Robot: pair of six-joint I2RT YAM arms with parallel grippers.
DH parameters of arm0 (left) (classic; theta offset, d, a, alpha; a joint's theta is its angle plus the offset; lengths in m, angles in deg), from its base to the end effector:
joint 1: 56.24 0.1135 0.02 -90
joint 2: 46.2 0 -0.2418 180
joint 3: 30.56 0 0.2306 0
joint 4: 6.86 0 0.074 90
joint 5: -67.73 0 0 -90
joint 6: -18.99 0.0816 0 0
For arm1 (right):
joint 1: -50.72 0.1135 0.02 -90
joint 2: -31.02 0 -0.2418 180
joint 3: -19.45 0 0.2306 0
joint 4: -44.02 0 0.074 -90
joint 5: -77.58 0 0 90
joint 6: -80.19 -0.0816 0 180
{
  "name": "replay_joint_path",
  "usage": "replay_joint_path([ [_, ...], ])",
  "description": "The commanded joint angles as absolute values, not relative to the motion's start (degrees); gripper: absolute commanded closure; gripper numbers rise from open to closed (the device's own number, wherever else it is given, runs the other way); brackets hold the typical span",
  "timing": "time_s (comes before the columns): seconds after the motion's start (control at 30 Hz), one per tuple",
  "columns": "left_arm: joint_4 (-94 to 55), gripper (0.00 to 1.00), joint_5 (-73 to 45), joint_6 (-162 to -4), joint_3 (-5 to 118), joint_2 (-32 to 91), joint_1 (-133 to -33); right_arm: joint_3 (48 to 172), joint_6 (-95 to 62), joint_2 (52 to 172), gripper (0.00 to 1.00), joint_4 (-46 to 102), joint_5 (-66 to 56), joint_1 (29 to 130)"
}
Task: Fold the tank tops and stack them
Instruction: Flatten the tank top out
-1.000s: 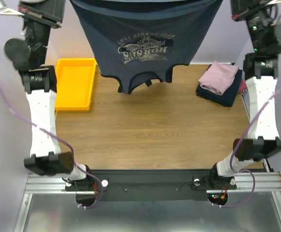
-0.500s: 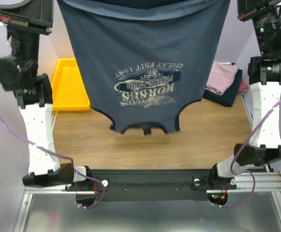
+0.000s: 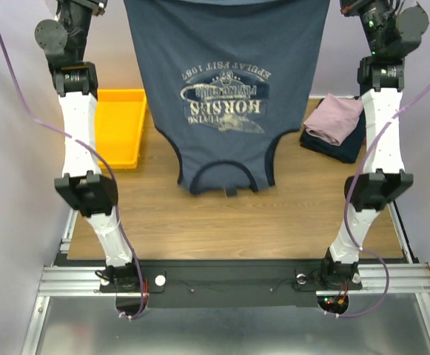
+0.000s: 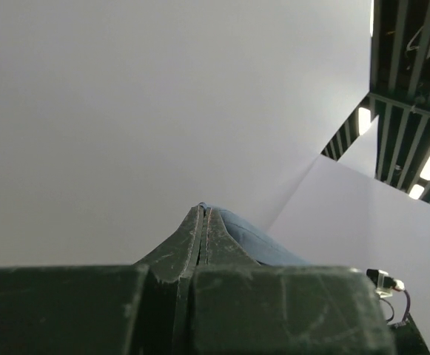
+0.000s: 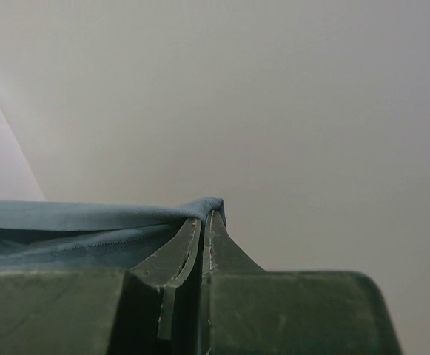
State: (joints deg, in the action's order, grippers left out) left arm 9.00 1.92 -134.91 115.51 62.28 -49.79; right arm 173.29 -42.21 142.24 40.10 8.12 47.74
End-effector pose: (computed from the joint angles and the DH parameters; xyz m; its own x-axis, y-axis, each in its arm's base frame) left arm 0.3692 0.0081 0.6027 0.2255 -0.7989 -0.5576 0.7784 0.4919 -0.3900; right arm 0.3956 0.0081 0.5891 0.4068 0.4813 -0.7765 -0.5243 0.8190 0.2330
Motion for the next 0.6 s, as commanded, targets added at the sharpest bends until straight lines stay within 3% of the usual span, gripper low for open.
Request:
replay_joint_path([
  [0.0, 12.5, 1.00, 1.9, -138.2, 133.1, 69.2, -49.5, 184.8, -42.6, 147.6, 0.99, 41.9, 3.9, 47.1],
  [0.2, 15.5, 1.00, -0.5, -135.0, 130.6, 67.6, -49.2, 184.9, -40.7, 147.8, 0.99, 44.1, 0.4, 47.1],
  [0.33, 16.6, 1.00, 2.7, -135.4, 124.5, 66.0, -48.8, 176.3, -40.6, 145.1, 0.99, 44.5, 1.7, 47.1],
  [0.57, 25.1, 1.00, 6.3, -136.2, 95.7, 55.8, -48.3, 155.1, -40.3, 135.0, 0.99, 46.1, 2.8, 47.1],
])
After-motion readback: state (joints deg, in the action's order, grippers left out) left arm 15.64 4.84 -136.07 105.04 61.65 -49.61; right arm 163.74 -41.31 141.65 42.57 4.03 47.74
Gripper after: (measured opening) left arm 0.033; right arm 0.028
